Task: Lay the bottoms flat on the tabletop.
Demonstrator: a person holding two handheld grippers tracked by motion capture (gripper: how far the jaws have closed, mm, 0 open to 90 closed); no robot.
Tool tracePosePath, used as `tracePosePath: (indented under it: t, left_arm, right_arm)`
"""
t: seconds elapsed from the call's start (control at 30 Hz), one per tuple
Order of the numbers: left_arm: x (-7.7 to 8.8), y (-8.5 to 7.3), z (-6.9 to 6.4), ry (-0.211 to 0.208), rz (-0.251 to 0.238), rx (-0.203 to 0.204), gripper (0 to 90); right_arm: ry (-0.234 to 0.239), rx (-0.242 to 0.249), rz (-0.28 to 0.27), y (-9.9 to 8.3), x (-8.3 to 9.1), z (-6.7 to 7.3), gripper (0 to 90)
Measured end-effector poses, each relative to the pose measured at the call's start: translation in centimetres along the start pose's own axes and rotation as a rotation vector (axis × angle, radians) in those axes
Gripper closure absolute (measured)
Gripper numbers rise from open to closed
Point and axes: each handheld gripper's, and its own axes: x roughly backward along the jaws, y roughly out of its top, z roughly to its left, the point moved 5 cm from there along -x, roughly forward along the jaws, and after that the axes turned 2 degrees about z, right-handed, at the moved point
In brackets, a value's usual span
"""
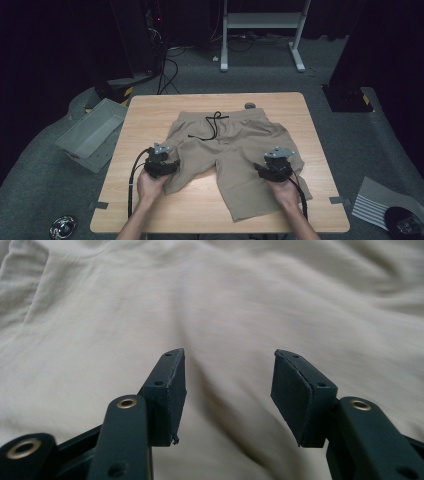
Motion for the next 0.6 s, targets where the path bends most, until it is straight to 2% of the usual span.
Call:
tracePosePath:
  t: [0.1,0.13,0.23,0.33,0.43,0.53,0.6]
  left_arm:
    - [0.0,-0.3,0.3,-0.004,0.004,0.005,46.6]
    - [0.0,-0.5,0.3,-0.005,0.001,0.009,47.1]
    - [-0.2,-0.9,0.6,-0.009,0.005,0.019,48.8]
    - [-0.2,-1.0,0.7,-0.013,0.005,0.024,50.2]
    - [-0.3,-1.0,0.6,-0.019,0.007,0.017,53.0]
    - [-0.2,-1.0,0.3,-0.031,0.01,0.006,57.8]
    - [-0.2,-1.1,0.0,-0.034,0.013,-0.003,60.2]
  right_arm:
    - [-0.005,0.007,0.052,-0.6,-1.4,0.0,46.6]
    - [0.007,-0.006,0.029,-0.8,-1.3,-0.3,47.5]
    - [-0.016,-0.023,0.03,-1.7,-0.4,-1.5,45.4]
    - [-0.032,-0.056,0.034,-3.0,0.7,-3.0,42.9]
    - [-0.07,-0.098,0.056,-3.8,1.6,-4.4,42.9]
    - [-0.097,-0.102,0.057,-3.7,1.8,-4.1,44.8]
    - [-0.07,-0.082,0.021,-2.8,1.6,-2.9,45.4]
